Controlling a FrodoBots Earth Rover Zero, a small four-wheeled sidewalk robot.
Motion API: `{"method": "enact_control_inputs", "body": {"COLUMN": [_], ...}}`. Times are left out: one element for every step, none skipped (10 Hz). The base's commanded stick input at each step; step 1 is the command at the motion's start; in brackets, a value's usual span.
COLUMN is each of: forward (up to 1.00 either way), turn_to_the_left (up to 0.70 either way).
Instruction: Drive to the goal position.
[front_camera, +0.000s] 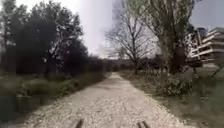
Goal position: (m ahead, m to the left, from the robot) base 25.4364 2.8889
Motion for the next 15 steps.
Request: {"method": "enact_control_inputs", "body": {"forward": [1.00, 1.00, 1.00, 1.00, 1.00, 1.00, 1.00, 1.00, 1.00, 1.00, 1.00, 1.00, 1.00, 1.00, 1.00], "turn_to_the_left": [0.00, 0.00, 0.00, 0.00, 0.00, 0.00, 0.00, 0.00, 0.00, 0.00, 0.00, 0.00, 0.00, 0.00, 0.00]}}
